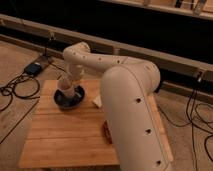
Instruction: Place the ceramic cup in the ceramic bowl
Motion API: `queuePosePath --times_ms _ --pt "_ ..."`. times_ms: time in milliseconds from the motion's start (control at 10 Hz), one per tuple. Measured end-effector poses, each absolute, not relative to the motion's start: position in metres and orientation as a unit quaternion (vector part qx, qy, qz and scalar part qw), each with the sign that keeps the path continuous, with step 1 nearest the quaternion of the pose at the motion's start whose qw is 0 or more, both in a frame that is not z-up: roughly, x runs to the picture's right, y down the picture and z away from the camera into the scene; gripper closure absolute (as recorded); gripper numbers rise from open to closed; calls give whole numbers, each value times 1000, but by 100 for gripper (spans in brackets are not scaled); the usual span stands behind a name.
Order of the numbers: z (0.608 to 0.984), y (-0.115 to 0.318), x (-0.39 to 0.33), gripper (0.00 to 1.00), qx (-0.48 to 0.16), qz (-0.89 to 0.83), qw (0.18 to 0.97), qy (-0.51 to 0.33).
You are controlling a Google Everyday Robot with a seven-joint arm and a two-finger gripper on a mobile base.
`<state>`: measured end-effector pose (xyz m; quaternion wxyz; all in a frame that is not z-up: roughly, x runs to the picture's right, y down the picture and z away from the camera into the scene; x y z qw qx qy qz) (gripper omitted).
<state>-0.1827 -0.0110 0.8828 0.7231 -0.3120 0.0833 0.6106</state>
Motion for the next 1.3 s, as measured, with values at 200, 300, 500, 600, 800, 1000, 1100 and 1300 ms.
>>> queuePosePath --times_ms 200,300,500,600,800,1000,1100,1300 --pt "899 2 -173 82 -321 615 715 84" --pt "906 9 -170 69 -330 619 708 83" --pt "913 16 -170 49 -346 622 698 76" --pt "913 17 -171 40 -352 623 695 71" --pt "913 19 -175 24 -363 621 691 64" --pt "910 19 -178 20 -372 615 693 58" --pt "907 18 -179 20 -373 612 695 57" --pt "899 13 -182 20 -373 602 703 56"
